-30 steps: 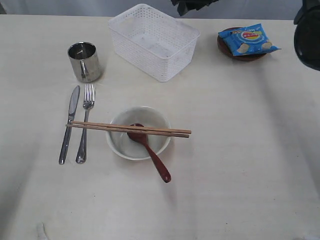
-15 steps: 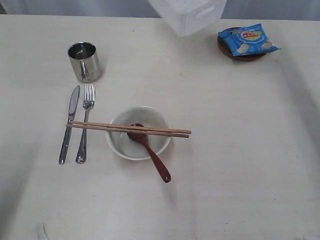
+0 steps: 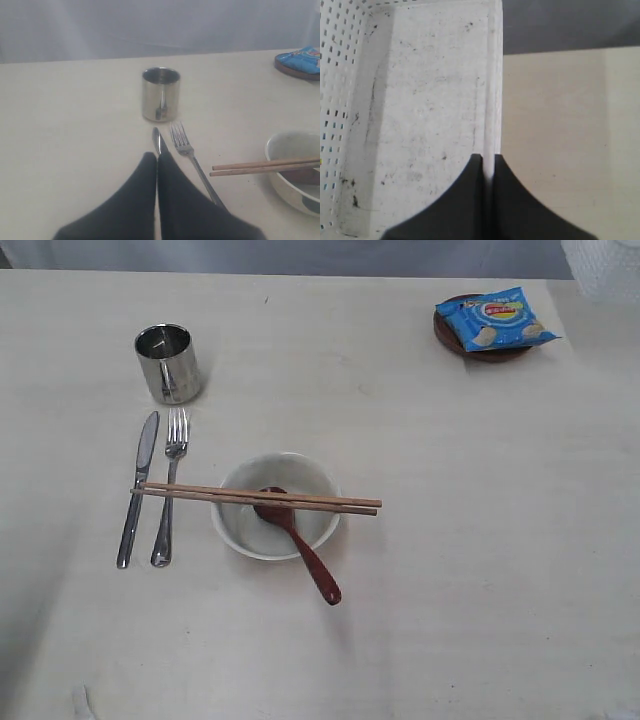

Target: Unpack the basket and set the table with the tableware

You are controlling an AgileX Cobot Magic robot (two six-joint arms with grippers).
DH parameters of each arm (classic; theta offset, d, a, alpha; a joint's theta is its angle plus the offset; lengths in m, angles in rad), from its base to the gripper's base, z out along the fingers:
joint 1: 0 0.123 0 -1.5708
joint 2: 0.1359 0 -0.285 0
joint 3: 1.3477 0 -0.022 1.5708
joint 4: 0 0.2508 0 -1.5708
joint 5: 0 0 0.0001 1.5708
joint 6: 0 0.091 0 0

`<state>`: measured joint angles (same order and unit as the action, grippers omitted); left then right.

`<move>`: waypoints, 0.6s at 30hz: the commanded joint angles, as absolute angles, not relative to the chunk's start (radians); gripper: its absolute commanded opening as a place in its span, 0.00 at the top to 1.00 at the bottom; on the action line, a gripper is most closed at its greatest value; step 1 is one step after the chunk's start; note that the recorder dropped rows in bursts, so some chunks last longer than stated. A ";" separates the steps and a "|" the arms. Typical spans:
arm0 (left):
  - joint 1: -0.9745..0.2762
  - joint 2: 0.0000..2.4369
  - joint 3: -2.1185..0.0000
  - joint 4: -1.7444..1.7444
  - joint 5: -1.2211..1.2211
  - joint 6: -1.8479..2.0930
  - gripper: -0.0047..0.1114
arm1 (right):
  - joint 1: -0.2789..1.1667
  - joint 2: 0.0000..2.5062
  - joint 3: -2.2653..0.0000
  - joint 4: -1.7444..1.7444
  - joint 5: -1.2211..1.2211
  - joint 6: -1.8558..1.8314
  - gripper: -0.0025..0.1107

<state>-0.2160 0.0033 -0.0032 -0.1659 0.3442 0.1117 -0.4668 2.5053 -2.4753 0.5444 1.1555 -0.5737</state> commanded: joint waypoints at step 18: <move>-0.222 0.000 0.000 -0.165 0.342 0.112 0.96 | -0.425 2.658 -2.476 0.484 1.174 -0.600 0.98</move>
<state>-0.2160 0.0033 -0.0032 -0.1659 0.3442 0.1117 -0.4486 2.6496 -2.4753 0.4863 1.1501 -0.5985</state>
